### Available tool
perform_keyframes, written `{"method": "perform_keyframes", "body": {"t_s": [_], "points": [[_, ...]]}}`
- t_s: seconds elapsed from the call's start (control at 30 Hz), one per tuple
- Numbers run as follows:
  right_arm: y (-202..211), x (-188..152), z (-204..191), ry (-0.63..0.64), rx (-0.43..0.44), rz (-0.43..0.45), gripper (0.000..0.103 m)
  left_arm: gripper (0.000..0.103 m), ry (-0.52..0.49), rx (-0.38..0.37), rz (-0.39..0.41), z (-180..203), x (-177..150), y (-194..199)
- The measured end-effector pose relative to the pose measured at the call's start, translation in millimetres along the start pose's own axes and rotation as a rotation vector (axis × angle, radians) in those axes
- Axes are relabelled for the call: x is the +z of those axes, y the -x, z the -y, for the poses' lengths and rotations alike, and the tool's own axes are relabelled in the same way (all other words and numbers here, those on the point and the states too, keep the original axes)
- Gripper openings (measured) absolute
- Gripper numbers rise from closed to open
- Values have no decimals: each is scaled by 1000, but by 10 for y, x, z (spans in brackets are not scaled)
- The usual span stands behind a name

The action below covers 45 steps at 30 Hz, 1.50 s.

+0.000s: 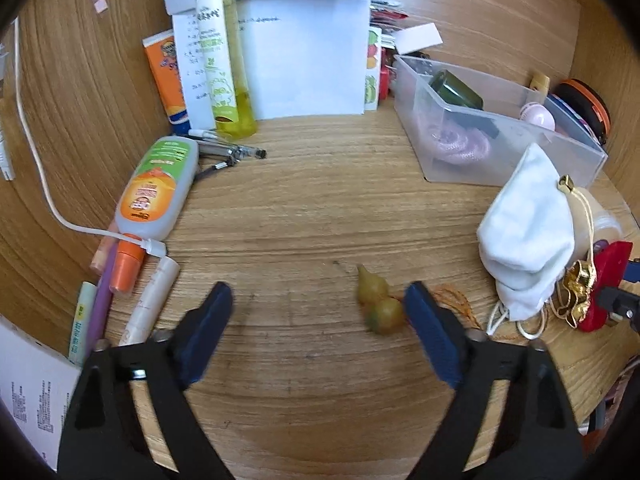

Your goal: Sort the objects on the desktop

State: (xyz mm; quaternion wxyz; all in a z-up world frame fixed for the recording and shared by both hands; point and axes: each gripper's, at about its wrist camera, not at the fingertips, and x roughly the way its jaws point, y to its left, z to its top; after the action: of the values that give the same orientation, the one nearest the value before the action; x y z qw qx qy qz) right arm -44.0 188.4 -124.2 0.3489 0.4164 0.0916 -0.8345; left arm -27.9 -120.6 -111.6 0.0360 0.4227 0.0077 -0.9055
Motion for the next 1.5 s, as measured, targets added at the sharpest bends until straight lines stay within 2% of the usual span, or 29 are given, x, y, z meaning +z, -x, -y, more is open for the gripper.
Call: {"method": "perform_keyframes", "body": {"t_s": [0.07, 0.13, 0.2, 0.37, 0.43, 0.53, 0.7, 0.8, 0.83, 1.0, 1.23, 1.5], "points": [[-6, -8, -4, 1, 14, -3, 43, 75, -3, -7, -5, 17, -6, -18], [-9, -9, -8, 7, 17, -4, 34, 66, -8, -9, -8, 43, -20, -33], [-2, -22, -11, 11, 16, -2, 30, 60, -14, -5, -5, 48, -19, -47], [45, -45, 17, 7, 29, 14, 17, 56, -13, -25, -8, 20, 7, -107], [85, -46, 24, 4, 32, 26, 12, 49, -14, -33, -9, 14, 13, -110], [170, -41, 31, 7, 38, 49, 10, 43, -29, -28, -4, 41, 26, -111], [310, 25, 125, -42, 30, 82, 9, 40, -26, -14, 6, 57, 47, -134], [411, 80, 200, -79, 44, 114, 9, 33, -1, -31, 8, 25, 67, -160], [448, 99, 212, -79, 42, 130, 9, 28, 2, -34, 9, 19, 78, -166], [648, 203, 220, -82, 28, 194, 8, 19, 0, -40, 14, 38, 85, -171], [758, 365, 273, -85, 2, 239, 8, 19, 29, -56, 31, 22, 73, -140], [749, 469, 344, -87, -9, 259, 8, 19, 96, -89, 104, -16, 127, 64]]}}
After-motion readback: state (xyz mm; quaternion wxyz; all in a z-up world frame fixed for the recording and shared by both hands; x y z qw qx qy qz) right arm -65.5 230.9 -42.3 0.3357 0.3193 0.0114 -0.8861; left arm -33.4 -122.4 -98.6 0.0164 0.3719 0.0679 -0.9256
